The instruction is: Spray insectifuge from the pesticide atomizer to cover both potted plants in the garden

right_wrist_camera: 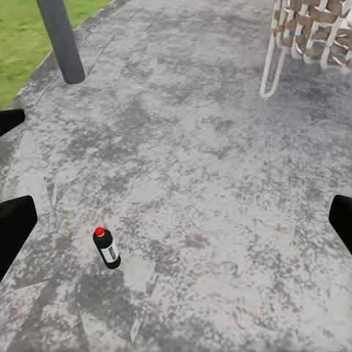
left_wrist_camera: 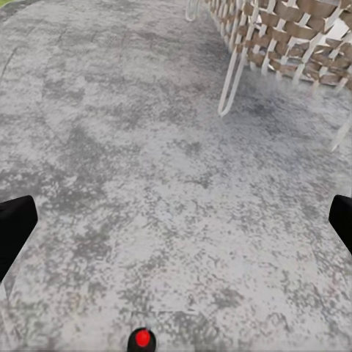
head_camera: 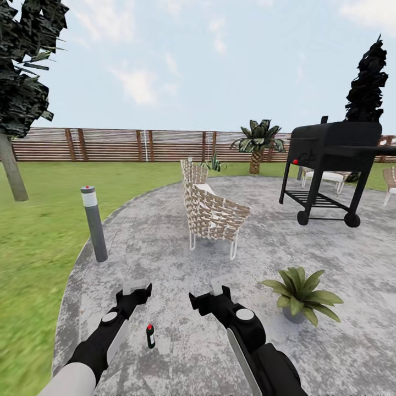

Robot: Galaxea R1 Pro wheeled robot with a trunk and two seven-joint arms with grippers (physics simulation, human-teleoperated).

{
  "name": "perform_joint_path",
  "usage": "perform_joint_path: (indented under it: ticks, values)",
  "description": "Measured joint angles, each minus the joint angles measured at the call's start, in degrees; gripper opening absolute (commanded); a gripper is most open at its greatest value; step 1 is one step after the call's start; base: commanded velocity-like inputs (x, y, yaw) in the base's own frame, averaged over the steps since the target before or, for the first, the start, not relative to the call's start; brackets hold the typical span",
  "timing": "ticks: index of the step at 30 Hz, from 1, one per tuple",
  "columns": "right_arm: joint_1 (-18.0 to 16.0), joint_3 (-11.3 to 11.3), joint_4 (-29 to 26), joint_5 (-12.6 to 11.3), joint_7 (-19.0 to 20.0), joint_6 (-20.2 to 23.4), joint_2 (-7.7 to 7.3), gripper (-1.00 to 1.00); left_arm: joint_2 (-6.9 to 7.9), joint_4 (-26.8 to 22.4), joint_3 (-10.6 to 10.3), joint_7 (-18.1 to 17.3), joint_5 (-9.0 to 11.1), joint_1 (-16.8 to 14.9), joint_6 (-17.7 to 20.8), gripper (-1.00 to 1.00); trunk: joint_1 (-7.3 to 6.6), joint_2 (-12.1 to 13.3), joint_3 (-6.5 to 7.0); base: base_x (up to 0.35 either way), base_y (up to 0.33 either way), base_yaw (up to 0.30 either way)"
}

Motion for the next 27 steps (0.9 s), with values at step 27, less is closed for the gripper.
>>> perform_joint_path:
  ticks: [27]
  values:
    - [-0.3,-2.0,-0.78,0.0,0.0,-0.17,0.08,1.0,0.59,-0.17,0.08,-0.06,-0.54,-0.42,-0.03,1.0,2.64,-4.25,-8.05,0.0,0.0,0.0]
